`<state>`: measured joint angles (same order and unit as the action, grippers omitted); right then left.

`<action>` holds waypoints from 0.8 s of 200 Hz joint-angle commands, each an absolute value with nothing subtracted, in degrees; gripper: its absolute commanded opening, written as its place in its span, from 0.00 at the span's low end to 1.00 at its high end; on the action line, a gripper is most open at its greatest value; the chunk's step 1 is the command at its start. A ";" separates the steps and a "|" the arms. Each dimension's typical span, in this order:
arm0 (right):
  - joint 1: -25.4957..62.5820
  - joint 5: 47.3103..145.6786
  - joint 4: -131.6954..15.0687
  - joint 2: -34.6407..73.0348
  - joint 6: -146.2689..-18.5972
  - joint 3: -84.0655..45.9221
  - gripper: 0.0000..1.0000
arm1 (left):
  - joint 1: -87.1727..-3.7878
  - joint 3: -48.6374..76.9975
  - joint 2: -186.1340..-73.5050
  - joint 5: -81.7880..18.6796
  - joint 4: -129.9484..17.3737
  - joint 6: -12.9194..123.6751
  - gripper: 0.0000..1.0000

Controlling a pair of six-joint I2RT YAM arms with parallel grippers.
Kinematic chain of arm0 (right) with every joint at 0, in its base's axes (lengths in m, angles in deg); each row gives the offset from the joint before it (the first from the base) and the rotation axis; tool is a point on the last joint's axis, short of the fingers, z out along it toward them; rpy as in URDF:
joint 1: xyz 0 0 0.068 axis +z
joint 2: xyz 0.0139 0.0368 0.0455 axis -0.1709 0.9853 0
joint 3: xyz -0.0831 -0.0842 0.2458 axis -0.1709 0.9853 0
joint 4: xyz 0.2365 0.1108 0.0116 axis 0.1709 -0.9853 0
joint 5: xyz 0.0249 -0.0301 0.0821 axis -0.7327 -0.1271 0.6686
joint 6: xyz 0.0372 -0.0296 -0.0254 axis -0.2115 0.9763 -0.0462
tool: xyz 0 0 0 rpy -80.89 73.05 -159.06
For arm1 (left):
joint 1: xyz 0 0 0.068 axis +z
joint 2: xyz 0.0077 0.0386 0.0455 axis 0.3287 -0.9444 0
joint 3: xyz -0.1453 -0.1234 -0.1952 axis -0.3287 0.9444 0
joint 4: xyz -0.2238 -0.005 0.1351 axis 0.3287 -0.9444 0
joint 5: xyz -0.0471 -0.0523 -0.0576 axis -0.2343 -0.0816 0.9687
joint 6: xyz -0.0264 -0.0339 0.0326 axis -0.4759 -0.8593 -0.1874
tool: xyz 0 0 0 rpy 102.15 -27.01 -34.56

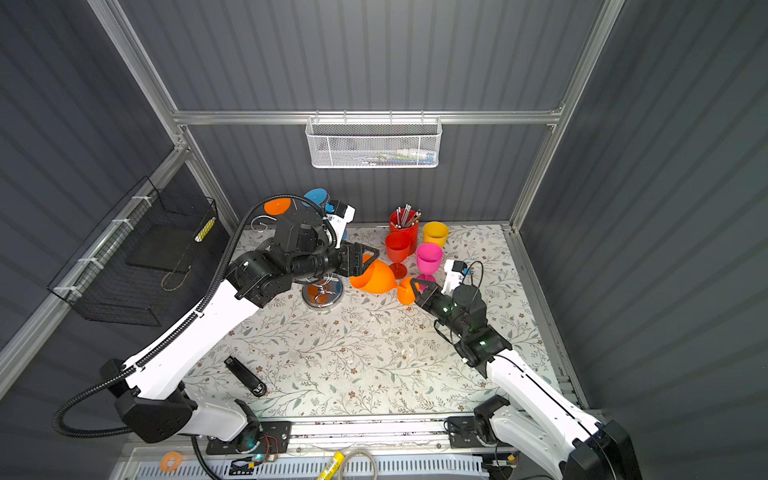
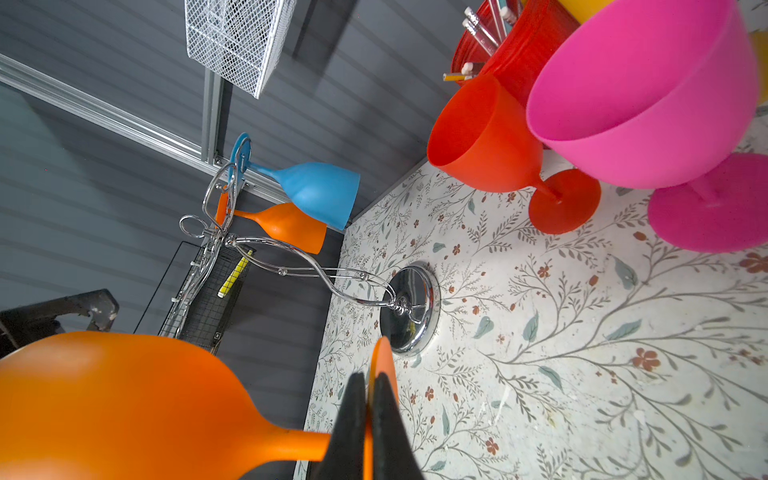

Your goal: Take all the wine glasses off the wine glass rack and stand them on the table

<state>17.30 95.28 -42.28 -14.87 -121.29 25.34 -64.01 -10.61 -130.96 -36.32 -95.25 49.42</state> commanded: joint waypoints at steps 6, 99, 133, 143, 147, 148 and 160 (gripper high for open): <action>17.14 96.02 -39.48 -14.56 -121.51 25.00 0.00 | -63.57 -11.55 -130.63 -35.06 -95.15 48.83 0.70; 17.06 94.83 -40.27 -14.98 -120.46 25.11 0.00 | -63.55 -10.98 -130.49 -33.10 -94.43 47.55 0.67; 16.94 94.00 -40.35 -14.65 -119.84 24.97 0.00 | -63.57 -10.28 -129.81 -32.81 -94.60 47.20 0.66; 16.97 93.97 -40.37 -14.40 -119.67 24.77 0.00 | -63.49 -9.91 -129.53 -32.88 -94.62 47.20 0.66; 16.92 93.80 -40.36 -14.31 -119.58 24.78 0.00 | -63.55 -9.74 -129.35 -32.92 -94.61 47.19 0.66; 16.90 93.77 -40.36 -14.30 -119.54 24.74 0.00 | -63.56 -9.64 -129.29 -32.93 -94.61 47.19 0.66; 16.88 93.38 -40.43 -13.79 -119.24 24.57 0.00 | -63.56 -9.35 -128.68 -33.27 -94.61 47.19 0.66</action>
